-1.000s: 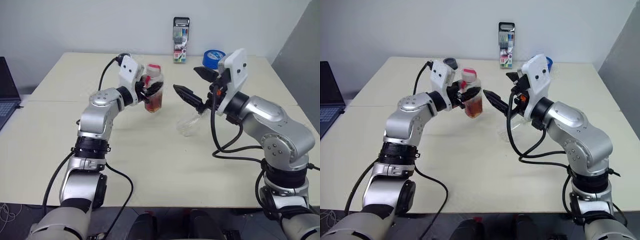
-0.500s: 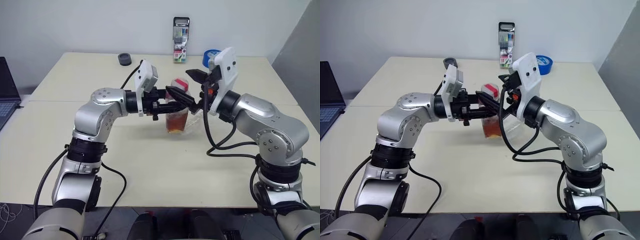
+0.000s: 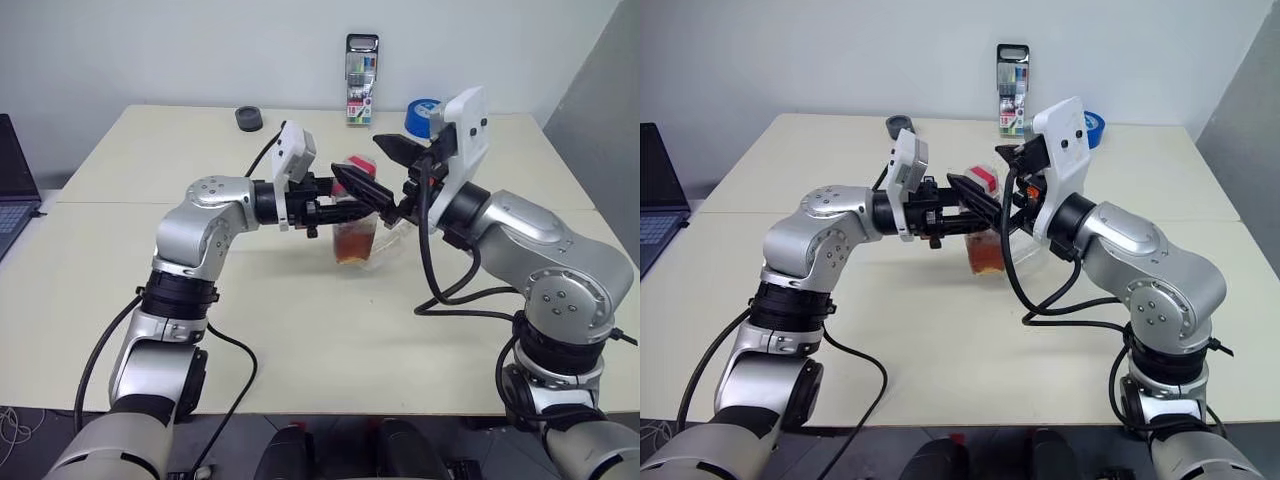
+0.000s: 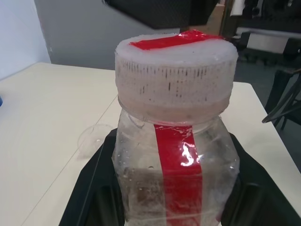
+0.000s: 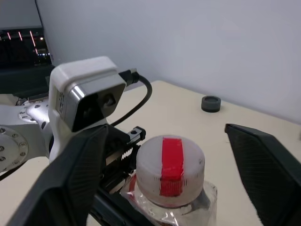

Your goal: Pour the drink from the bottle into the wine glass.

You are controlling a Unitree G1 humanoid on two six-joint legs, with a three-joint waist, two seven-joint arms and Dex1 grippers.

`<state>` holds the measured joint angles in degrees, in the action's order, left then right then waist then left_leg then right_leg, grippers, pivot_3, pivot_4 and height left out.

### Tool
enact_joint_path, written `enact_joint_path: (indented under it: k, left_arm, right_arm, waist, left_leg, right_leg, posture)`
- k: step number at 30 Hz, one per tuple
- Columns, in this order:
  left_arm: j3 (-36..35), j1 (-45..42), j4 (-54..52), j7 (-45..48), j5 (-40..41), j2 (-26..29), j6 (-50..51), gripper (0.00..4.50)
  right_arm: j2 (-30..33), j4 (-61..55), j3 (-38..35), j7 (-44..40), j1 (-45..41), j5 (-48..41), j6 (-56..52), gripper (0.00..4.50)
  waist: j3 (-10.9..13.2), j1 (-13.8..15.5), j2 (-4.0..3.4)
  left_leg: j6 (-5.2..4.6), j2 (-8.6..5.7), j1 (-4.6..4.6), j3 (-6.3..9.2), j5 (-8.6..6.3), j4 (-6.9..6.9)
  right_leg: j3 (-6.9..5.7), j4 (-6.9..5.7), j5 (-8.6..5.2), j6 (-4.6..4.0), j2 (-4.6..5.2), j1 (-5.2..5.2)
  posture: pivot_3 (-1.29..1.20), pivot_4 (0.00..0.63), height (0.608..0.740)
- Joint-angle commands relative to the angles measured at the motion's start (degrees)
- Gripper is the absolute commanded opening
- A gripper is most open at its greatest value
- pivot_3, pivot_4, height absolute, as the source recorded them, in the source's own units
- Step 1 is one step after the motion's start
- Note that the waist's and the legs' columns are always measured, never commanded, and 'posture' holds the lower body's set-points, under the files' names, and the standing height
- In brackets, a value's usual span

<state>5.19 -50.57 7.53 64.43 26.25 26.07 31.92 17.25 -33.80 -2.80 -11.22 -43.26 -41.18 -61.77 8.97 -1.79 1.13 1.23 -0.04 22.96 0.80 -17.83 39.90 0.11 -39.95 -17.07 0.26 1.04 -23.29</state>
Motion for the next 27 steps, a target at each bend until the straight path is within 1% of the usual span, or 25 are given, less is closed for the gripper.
enact_joint_path:
  k: [1, 4, 12, 16, 19, 22, 24, 25, 27]
  left_arm:
    - [-1.0, -2.6, -1.1, 0.4, 0.5, -0.1, -1.2, 1.93]
    - [-1.1, -2.8, -0.9, 0.3, 0.6, -0.2, -1.1, 1.93]
    - [-1.1, -2.3, -2.1, 0.0, 0.9, -0.1, -0.5, 1.93]
    - [-1.2, -1.9, -2.6, 0.2, 1.1, 0.1, -0.5, 1.93]
    - [-1.5, -0.8, -5.8, 3.1, 3.5, 1.6, 1.1, 1.93]
    - [-2.4, -0.7, -7.5, 5.9, 6.1, 3.1, 2.5, 1.93]
    - [-2.9, -1.1, -7.4, 6.5, 7.1, 3.4, 3.3, 1.93]
    - [-3.2, -1.6, -7.0, 6.9, 7.6, 3.6, 3.6, 1.93]
    - [-3.4, -2.1, -6.5, 7.3, 8.0, 3.9, 3.9, 1.93]
  right_arm:
    - [1.1, -2.4, 0.4, -0.4, -0.2, 0.1, 0.7, 2.9]
    - [1.6, -2.1, 0.8, -0.5, 0.0, 0.3, 1.2, 1.83]
    - [2.6, -1.6, 1.4, -1.1, 0.1, 0.4, 2.2, 1.79]
    - [2.8, -0.7, 0.0, -2.4, -0.3, -1.2, 2.5, 1.79]
    - [5.3, 2.7, -4.4, -9.9, -2.1, -7.9, 2.4, 1.79]
    - [11.5, 7.5, -6.1, -20.8, -3.5, -11.2, 3.6, 1.79]
    - [14.0, 10.3, -6.0, -24.8, -4.1, -12.1, 4.2, 1.79]
    - [15.9, 11.5, -4.5, -28.3, -4.7, -11.3, 5.3, 1.79]
    - [18.2, 12.9, -2.4, -32.7, -5.3, -9.9, 7.0, 1.79]
  waist:
    - [0.0, 0.0, 0.0]
    - [0.0, 0.0, 0.0]
    - [0.0, 0.0, -0.01]
    - [0.0, 0.0, -0.01]
    - [0.0, 0.0, -0.01]
    - [0.1, 0.0, -0.1]
    - [0.1, 0.0, -0.09]
    - [0.1, 0.0, -0.09]
    - [0.1, 0.0, -0.12]
  left_leg:
    - [0.0, 0.0, 0.0, 0.0, 0.0, 0.0]
    - [-0.01, 0.0, -0.01, 0.0, -0.01, -0.01]
    - [-0.02, 0.0, 0.0, 0.01, -0.01, 0.0]
    - [-0.03, 0.0, -0.01, 0.01, -0.01, 0.0]
    - [-0.15, -0.01, 0.0, 0.0, -0.08, 0.0]
    - [-0.18, -0.01, 0.0, 0.0, -0.09, 0.0]
    - [-0.21, -0.03, -0.01, 0.01, -0.1, -0.01]
    - [-0.22, -0.02, -0.02, 0.02, -0.11, -0.01]
    - [-0.24, -0.03, -0.02, 0.01, -0.11, 0.0]
  right_leg:
    - [0.0, 0.0, 0.0, 0.0, 0.0, 0.0]
    - [0.0, 0.0, 0.0, 0.0, 0.0, 0.0]
    - [0.0, 0.0, 0.0, 0.0, 0.0, 0.0]
    - [0.0, 0.0, 0.0, 0.0, 0.0, 0.0]
    - [0.0, 0.01, 0.0, 0.0, 0.0, 0.0]
    - [-0.01, 0.03, 0.0, 0.0, 0.0, 0.0]
    - [-0.02, 0.06, 0.0, 0.0, 0.01, 0.03]
    - [-0.02, 0.05, 0.0, 0.0, 0.01, 0.04]
    - [-0.02, 0.05, 0.0, 0.0, 0.0, 0.04]
  posture:
    - [0.0, 0.15, 0.74]
    - [0.0, 0.15, 0.74]
    - [0.0, 0.15, 0.74]
    - [0.0, 0.15, 0.74]
    - [0.0, 0.15, 0.74]
    - [0.0, 0.15, 0.74]
    - [0.0, 0.15, 0.74]
    - [0.0, 0.15, 0.74]
    - [0.0, 0.15, 0.74]
